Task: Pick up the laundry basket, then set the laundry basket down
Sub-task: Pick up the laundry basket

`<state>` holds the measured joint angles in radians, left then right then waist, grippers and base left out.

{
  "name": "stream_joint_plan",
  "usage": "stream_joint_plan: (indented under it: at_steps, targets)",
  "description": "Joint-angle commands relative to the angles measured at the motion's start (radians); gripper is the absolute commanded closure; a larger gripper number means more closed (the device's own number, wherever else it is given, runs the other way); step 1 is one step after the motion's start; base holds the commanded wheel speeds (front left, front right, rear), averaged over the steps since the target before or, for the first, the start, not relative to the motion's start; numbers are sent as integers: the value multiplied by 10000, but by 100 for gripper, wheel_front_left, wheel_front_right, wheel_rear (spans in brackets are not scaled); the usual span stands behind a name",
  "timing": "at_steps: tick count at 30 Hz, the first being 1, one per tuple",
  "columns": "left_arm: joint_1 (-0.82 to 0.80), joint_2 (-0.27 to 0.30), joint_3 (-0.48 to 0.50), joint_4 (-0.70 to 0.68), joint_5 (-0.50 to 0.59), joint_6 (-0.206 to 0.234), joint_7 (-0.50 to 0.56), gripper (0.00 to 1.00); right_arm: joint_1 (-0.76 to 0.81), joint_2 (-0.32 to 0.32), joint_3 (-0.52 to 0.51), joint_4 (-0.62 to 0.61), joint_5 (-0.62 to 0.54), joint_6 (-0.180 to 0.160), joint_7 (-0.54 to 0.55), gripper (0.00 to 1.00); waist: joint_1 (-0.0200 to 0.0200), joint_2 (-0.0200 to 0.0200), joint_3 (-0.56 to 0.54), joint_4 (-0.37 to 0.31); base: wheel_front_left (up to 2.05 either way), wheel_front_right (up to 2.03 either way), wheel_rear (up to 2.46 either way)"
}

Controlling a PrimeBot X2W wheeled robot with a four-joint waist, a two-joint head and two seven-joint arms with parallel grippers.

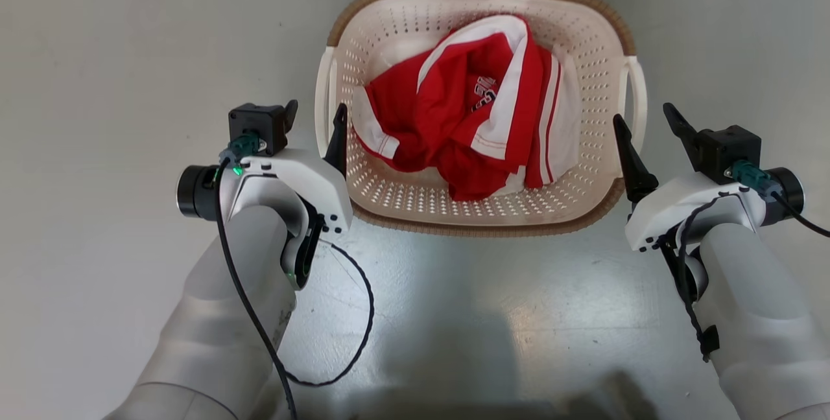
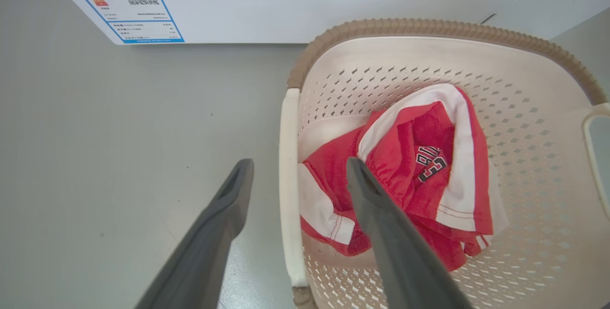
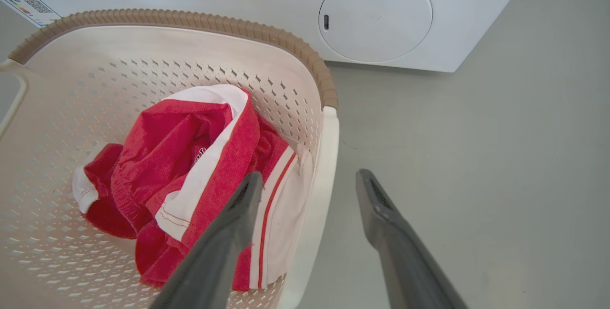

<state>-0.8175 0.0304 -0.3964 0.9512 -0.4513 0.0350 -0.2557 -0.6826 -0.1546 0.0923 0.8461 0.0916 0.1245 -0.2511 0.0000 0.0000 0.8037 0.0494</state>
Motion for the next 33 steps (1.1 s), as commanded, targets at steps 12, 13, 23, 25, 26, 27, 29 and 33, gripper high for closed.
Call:
stream_joint_plan:
  at_steps: [12, 13, 23, 25, 26, 27, 29, 33]
  targets:
    - [-614, 198, -185, 245, -315, 133, -61, 0, -150, 85, 52, -75, 2, 62, -107, 0, 0, 0, 833, 161, 0, 0, 0]
    - [-649, 198, -216, 260, -329, 135, -61, 0, -177, 103, 39, -58, -4, 62, -107, 0, 0, 0, 863, 167, 0, 0, 0]
    - [-984, 198, -511, 495, -438, 168, -61, 0, -451, 258, -56, 349, 56, 62, -107, 0, 0, 0, 1139, 189, 0, 0, 0]
    - [-1015, 198, -538, 543, -455, 182, -61, 0, -480, 268, -63, 407, 65, 62, -107, 0, 0, 0, 1158, 189, 0, 0, 0]
    - [-1045, 198, -567, 594, -473, 193, -61, 0, -511, 278, -66, 466, 74, 62, -107, 0, 0, 0, 1175, 187, 0, 0, 0]
    - [-1075, 198, -596, 637, -489, 198, -61, 0, -543, 286, -60, 528, 77, 62, -107, 0, 0, 0, 1189, 184, 0, 0, 0]
    - [-1117, 198, -660, 715, -522, 198, -61, 0, -601, 298, -57, 639, 84, 62, -107, 0, 0, 0, 1214, 175, 0, 0, 0]
    - [-1190, 198, -794, 859, -601, 203, -61, 0, -702, 323, -95, 809, 93, 62, -107, 0, 0, 0, 1259, 156, 0, 0, 0]
